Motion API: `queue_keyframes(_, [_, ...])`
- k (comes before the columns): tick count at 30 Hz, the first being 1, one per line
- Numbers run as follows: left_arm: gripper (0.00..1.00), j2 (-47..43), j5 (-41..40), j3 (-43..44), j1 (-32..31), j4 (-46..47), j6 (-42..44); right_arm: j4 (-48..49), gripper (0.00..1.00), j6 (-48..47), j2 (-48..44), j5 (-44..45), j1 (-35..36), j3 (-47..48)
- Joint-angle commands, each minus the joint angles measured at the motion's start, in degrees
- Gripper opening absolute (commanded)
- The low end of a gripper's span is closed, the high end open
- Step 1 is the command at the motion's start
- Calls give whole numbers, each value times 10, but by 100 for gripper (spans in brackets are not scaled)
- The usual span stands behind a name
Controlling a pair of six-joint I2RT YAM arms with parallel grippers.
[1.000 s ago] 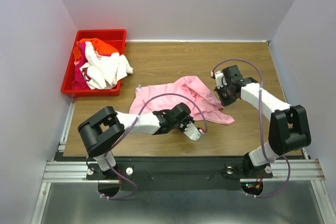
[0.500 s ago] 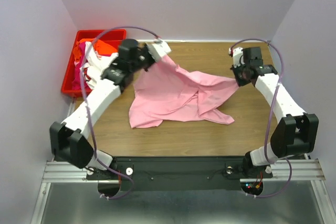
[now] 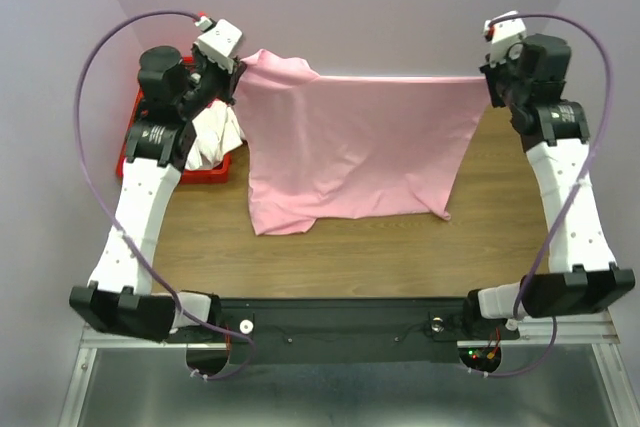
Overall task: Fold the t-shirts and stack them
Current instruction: Flatten the tshirt out
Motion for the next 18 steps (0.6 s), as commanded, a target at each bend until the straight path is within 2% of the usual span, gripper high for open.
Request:
queue_keyframes(1, [0,-114,-6,42,3,31,-52,17,0,-18,-79,44,-11,55])
queue_keyframes(11, [0,-297,-23,46,3,27,-96,17,1,-27,-222,78,-11,113])
queue_keyframes(18, [0,-319,-27,102,3,-13,-121,14,1,-58,-243,88,-11,161])
